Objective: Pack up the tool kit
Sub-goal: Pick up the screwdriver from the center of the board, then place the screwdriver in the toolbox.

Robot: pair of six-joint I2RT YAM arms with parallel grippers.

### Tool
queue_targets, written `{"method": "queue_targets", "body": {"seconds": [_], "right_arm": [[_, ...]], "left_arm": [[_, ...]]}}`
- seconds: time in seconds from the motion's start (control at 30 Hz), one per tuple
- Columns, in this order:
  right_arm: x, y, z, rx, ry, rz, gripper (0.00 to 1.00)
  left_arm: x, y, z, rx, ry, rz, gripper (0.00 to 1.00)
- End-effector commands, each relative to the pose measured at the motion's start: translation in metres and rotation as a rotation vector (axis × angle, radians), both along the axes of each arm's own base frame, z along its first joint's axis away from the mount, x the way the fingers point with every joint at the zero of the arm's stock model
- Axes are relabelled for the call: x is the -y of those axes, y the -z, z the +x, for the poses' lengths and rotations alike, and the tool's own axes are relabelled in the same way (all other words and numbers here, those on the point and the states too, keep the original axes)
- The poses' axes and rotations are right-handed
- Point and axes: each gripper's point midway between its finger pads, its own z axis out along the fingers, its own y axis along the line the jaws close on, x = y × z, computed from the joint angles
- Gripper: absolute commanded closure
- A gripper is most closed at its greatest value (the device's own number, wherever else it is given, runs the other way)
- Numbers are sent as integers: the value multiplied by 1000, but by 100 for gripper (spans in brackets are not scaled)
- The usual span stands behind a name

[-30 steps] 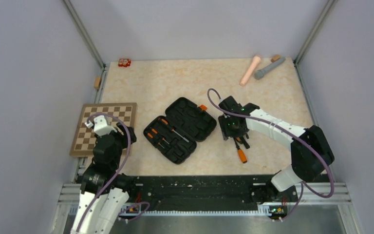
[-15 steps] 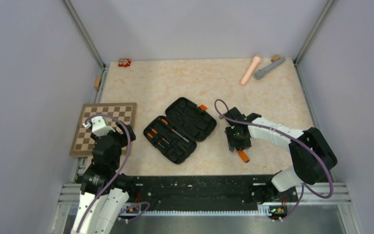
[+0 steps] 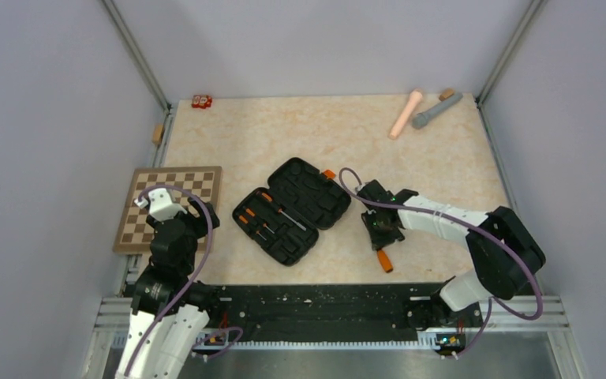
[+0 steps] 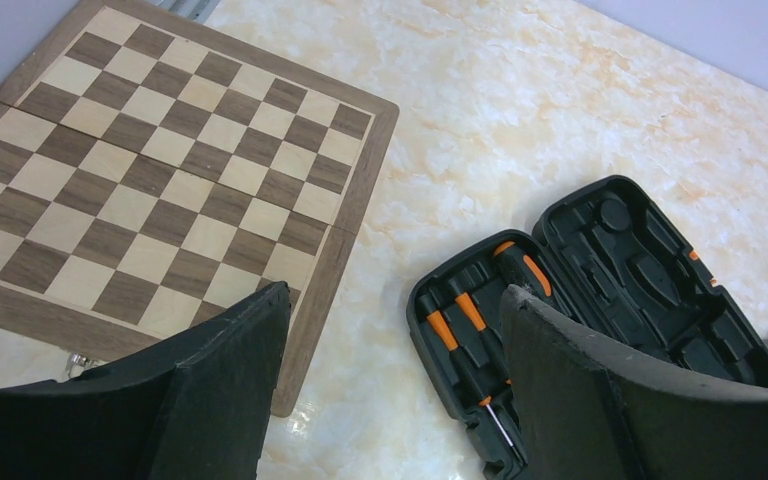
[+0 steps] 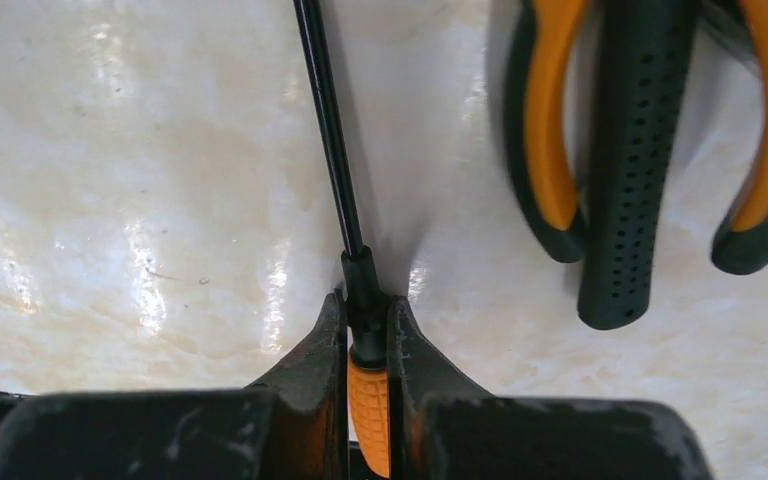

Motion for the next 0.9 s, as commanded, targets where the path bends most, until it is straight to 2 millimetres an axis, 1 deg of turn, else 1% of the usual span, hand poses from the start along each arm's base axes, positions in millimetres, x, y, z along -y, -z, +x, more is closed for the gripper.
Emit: {"method": "queue_targets", "body": {"seconds": [0.0,0.1,0.23,0.37,0.47,0.53,0.63,0.73,0.83,0.87], "right_arm": [[-35,-17,4,37,-75,87,100],[-45,-40,16,117,-108,109,100],[-50,-69,33,210,-131,122,100],[-58,-88,42,258,-151,145,100],[-72,-104,46,291,-184,175,100],[-86,-117,50,319,-215,199,100],[-116,-137,55,358,-279,239,100],[-157,-149,57,377,-361,288,100],[-199,-152,54,375,-450,328,100],[-212,-150,51,370,-480,331,100]], "left_arm": [[-2,-5,5,25,-14,8,19],[-2,-5,5,23,-15,9,19],[-3,-4,6,20,-17,11,19],[-3,-3,6,17,-21,11,19],[-4,-3,6,15,-26,12,19],[-4,-3,6,13,-27,14,19],[-5,-2,6,11,-29,14,19],[-5,-2,6,11,-31,16,19],[-6,-2,6,11,-33,17,19],[-6,-2,5,11,-35,17,19]]}}
